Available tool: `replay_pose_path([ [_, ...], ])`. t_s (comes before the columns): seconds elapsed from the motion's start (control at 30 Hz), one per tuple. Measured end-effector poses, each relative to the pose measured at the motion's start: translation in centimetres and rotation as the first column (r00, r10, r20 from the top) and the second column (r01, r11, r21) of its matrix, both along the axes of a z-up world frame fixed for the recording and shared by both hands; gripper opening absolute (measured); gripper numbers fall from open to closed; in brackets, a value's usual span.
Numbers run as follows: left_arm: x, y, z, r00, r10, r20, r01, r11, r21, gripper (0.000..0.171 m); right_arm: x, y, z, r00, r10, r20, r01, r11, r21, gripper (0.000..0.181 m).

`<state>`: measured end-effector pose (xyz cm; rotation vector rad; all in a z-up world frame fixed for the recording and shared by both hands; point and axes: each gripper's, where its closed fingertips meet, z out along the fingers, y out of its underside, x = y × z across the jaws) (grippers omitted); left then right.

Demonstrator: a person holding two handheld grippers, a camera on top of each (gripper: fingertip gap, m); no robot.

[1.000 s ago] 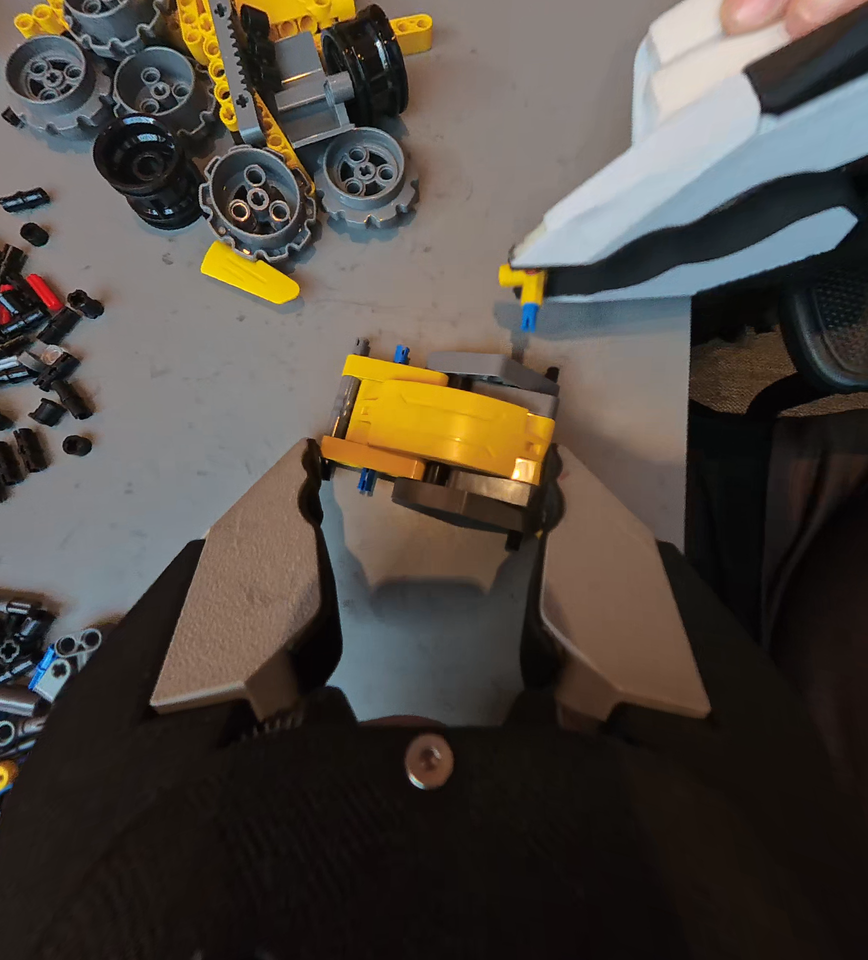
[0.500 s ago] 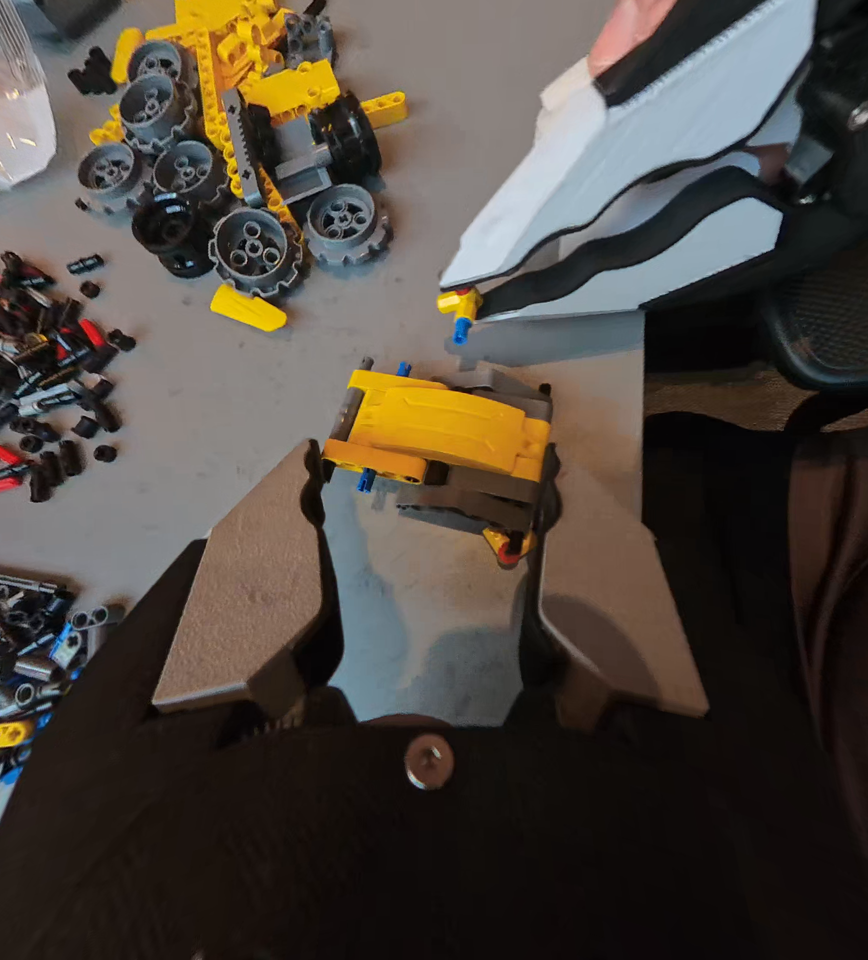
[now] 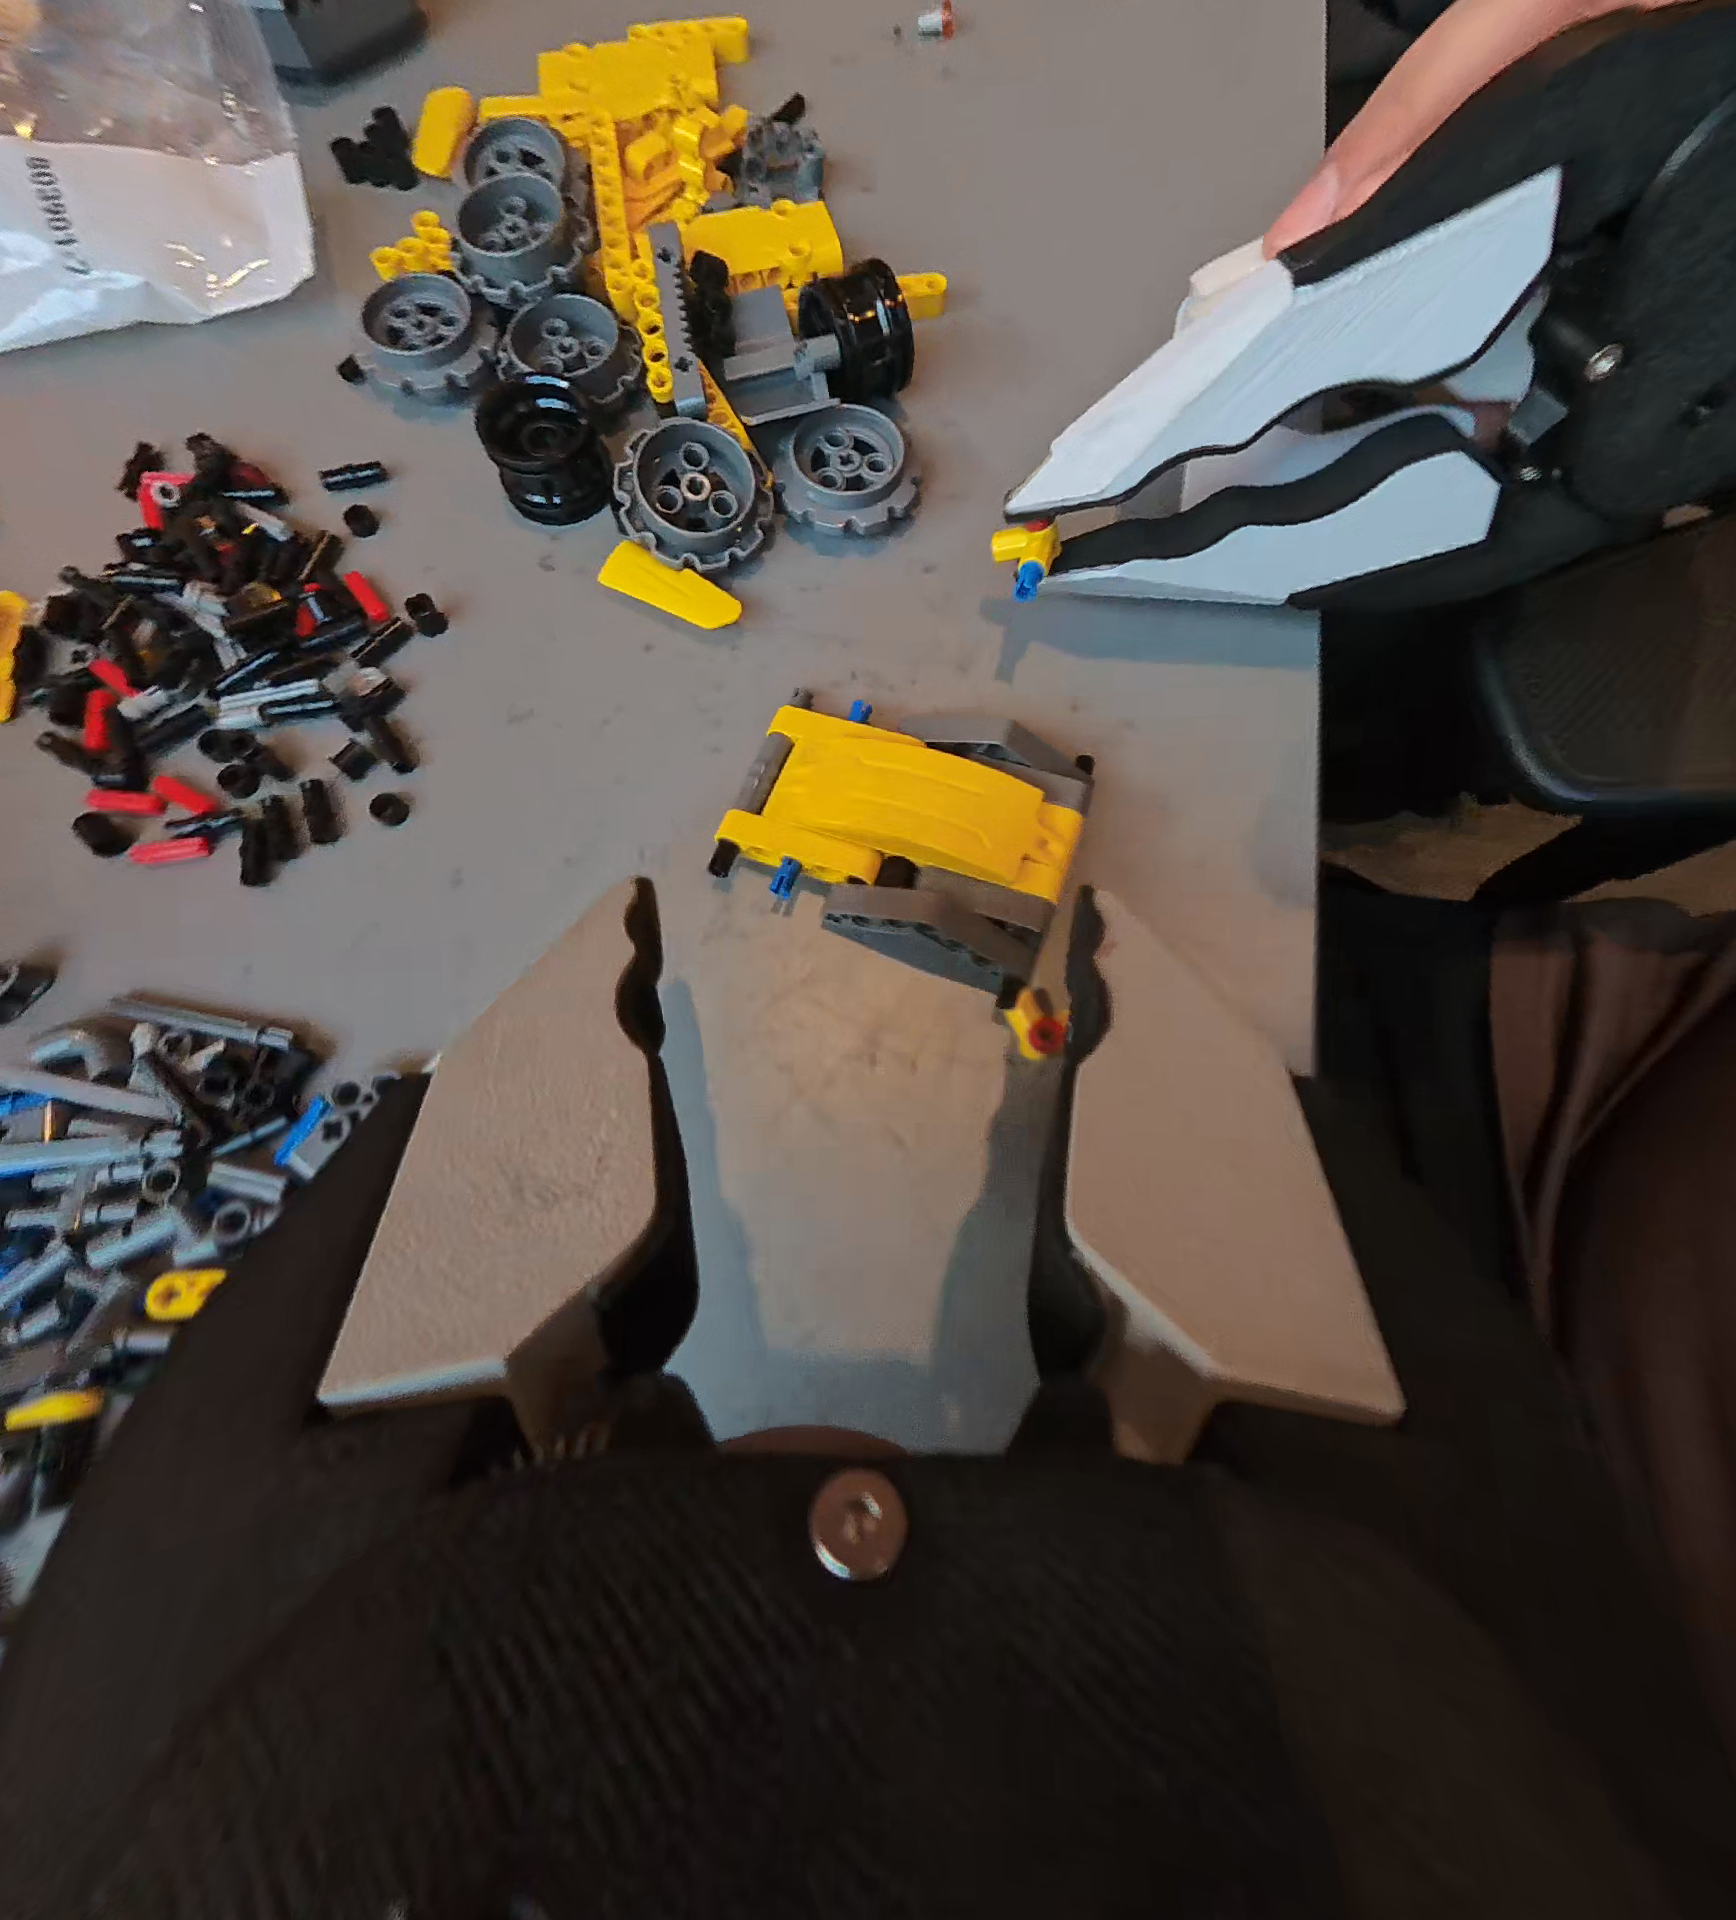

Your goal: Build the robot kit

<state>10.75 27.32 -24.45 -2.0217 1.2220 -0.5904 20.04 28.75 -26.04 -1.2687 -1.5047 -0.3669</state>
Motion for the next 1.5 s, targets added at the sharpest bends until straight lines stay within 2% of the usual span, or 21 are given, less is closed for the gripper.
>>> replay_pose_path([
  [0.1,0.2,-1.8,2.2,0.998,0.050,0.045,-0.052,0.998,0.039,0.068,0.0,0.1,0.3,1.000,-0.006,-0.022,0.006,1.000,0.000,0.011],
  [0.27,0.0,-5.7,2.5,0.995,0.089,0.045,-0.094,0.987,0.128,0.068,-0.7,0.7,0.9,0.998,0.007,-0.059,-0.007,1.000,0.013,0.011],
  [0.33,-1.1,-7.2,2.1,0.988,0.132,0.078,-0.143,0.977,0.159,0.068,-1.1,1.1,1.4,0.997,0.027,-0.076,-0.023,0.999,0.045,0.010],
  [0.43,-3.4,-9.0,0.2,0.978,0.179,0.106,-0.196,0.962,0.188,0.066,-1.9,1.8,2.8,0.986,0.068,-0.151,-0.055,0.995,0.086,0.010],
  [0.53,-3.8,-9.8,-0.9,0.972,0.180,0.152,-0.208,0.959,0.192,0.061,-3.1,2.9,4.2,0.960,0.105,-0.261,-0.094,0.994,0.057,0.010],
  [0.6,-3.1,-9.7,-1.0,0.975,0.169,0.147,-0.194,0.965,0.179,0.056,-4.2,3.5,4.5,0.945,0.129,-0.302,-0.134,0.991,0.006,0.010],
  [0.7,-0.7,-9.2,-1.0,0.981,0.119,0.155,-0.134,0.987,0.088,0.053,-6.6,2.6,5.1,0.905,0.217,-0.366,-0.251,0.967,-0.048,0.010],
  [0.77,1.3,-9.1,-1.0,0.984,0.052,0.169,-0.054,0.998,0.012,0.041,-7.3,2.3,4.8,0.897,0.220,-0.383,-0.274,0.957,-0.093,0.010],
  [0.83,2.4,-8.4,-1.1,0.988,-0.003,0.153,0.007,1.000,-0.024,0.040,-7.2,3.2,3.8,0.918,0.174,-0.357,-0.234,0.963,-0.132,0.010],
  [0.93,2.7,-7.1,-0.6,0.988,-0.023,0.151,0.027,0.999,-0.021,0.040,-7.0,4.4,2.3,0.944,0.100,-0.316,-0.171,0.963,-0.208,0.011],
  [1.0,2.8,-7.1,-1.2,0.987,-0.029,0.156,0.041,0.996,-0.077,0.035,-7.0,4.5,2.0,0.952,0.099,-0.291,-0.159,0.969,-0.190,0.011],
  [1.1,2.6,-7.8,-3.4,0.997,-0.050,0.066,0.061,0.984,-0.168,0.029,-7.1,4.0,2.8,0.947,0.135,-0.291,-0.175,0.978,-0.116,0.011],
  [1.2,2.1,-7.4,-3.6,1.000,-0.021,0.020,0.023,0.994,-0.102,0.026,-7.0,3.3,4.3,0.930,0.172,-0.326,-0.195,0.980,-0.038,0.011],
  [1.27,1.5,-7.0,-3.6,0.999,0.035,0.000,-0.034,0.997,-0.071,0.030,-7.0,3.0,4.6,0.926,0.188,-0.328,-0.204,0.979,-0.015,0.010],
  [1.4,-0.1,-6.5,-3.2,0.992,0.130,0.006,-0.129,0.991,-0.039,0.028,-7.5,2.8,3.6,0.943,0.199,-0.267,-0.210,0.977,-0.017,0.011],
  [1.5,-1.4,-4.5,-1.8,0.968,0.250,0.007,-0.250,0.963,0.105,0.033,-7.8,2.5,2.9,0.955,0.210,-0.208,-0.214,0.977,0.003,0.011],
])
